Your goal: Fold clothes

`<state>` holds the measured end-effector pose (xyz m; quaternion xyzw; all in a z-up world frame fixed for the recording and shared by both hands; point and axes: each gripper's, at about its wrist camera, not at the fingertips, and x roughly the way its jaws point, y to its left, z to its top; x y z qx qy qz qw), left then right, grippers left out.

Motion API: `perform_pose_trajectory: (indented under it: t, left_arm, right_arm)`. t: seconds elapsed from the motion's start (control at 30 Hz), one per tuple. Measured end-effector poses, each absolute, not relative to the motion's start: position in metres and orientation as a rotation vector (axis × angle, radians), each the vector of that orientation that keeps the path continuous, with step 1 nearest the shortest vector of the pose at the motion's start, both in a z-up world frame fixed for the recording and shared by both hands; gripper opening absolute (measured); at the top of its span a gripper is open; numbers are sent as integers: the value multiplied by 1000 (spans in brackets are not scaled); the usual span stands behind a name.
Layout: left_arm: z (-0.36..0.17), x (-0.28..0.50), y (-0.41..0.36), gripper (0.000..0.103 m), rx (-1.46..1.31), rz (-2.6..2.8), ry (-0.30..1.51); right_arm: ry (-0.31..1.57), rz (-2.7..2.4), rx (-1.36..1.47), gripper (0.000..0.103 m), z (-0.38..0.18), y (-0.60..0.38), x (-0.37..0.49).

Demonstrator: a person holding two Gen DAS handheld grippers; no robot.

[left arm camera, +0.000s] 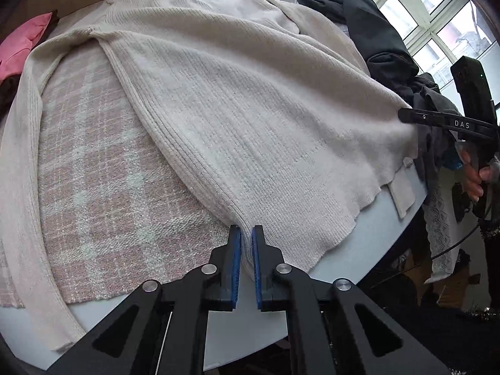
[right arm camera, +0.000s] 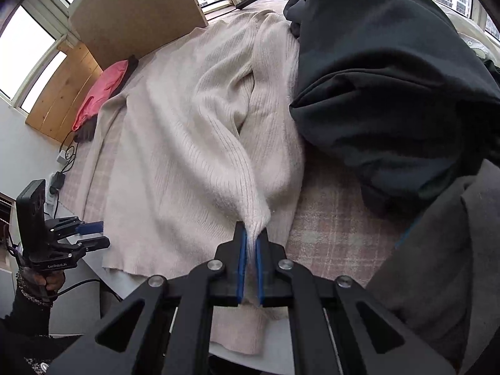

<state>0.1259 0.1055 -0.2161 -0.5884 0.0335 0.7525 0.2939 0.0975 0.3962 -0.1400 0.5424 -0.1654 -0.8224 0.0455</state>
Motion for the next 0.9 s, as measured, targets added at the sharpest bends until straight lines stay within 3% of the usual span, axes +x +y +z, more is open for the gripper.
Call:
perform_pose_trajectory:
  t: [0.27,0.43,0.53,0.63,0.67,0.7,0.9]
  left_arm:
    - [-153,151,34,5,-1452,2108,-10]
    - [-183,159,-11,5,-1608,2170,96]
    - [-198,149,-31,5,-1674,2188,60]
    - [-205,142,-35,6,-1719,2153,51]
    - [-205,141,-36,6,-1731,2159,74]
    - [-205,140,-36,6,-1742,2168,97]
    - [-183,141,-27,12,-1650,2185,156]
  right_arm:
    - [-510,-2468,1577,6,-114,371,105]
    - [-479,-2340,1657,6,-143,329,109]
    - [-488,-2215,1743,7,-170,313,109]
    - [-479,-2333,1691,22,-155,331,122]
    - [-461,-2408,1673,40,-149,341,127]
    - [-416,-2478,1687,49,-147,350,130]
    - [-186,-2523,1897,50,-182,362,124]
